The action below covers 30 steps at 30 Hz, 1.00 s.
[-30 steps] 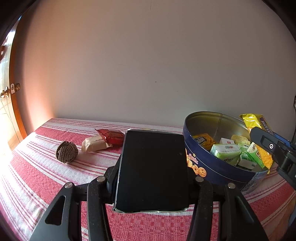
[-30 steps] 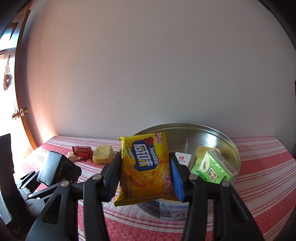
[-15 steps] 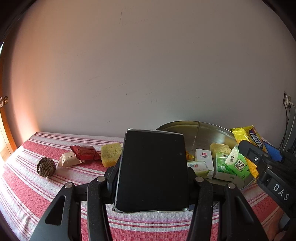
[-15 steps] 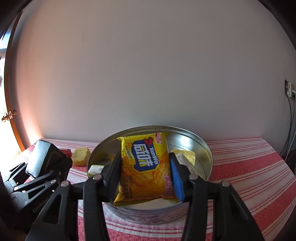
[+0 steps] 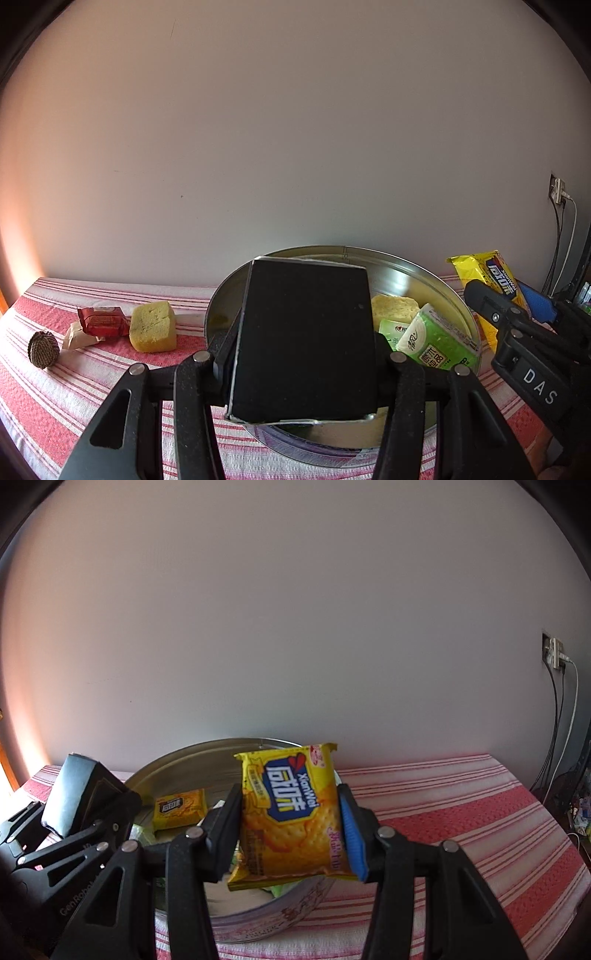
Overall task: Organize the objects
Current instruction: 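Carry the black box and biscuit packet over the tin and release both inside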
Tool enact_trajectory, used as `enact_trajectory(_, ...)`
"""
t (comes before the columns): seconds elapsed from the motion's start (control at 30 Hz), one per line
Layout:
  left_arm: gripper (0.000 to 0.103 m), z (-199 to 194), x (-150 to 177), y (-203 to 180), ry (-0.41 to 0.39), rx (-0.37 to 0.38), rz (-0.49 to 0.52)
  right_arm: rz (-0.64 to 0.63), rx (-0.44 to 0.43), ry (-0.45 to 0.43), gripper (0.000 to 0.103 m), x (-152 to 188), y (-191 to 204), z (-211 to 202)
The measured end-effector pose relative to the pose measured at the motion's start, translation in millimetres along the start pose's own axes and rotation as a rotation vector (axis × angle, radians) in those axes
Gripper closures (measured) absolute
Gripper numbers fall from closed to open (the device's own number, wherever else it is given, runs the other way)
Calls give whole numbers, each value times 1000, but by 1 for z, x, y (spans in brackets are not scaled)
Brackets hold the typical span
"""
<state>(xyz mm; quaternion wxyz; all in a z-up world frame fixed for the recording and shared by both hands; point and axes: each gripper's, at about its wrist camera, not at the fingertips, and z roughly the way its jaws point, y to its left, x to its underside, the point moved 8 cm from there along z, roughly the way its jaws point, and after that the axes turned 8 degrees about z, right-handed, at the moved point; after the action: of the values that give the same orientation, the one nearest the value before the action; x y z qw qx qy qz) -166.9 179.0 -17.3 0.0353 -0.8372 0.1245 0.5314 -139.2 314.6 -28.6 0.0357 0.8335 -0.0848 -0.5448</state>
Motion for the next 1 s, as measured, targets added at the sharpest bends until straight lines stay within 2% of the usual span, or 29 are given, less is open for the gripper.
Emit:
enact_trajectory(0.33,50,25,-5,-14,15,7,16,-4,57,29,54,0,-14,27)
enact_trajectory(0.77,50,39,-7,-16,15,-20,46,5,55,75,54,1,-16,62)
enact_trajectory(1.0,50,57,1,-9,74,-57,44,-22,47,98,54,4,-8,82)
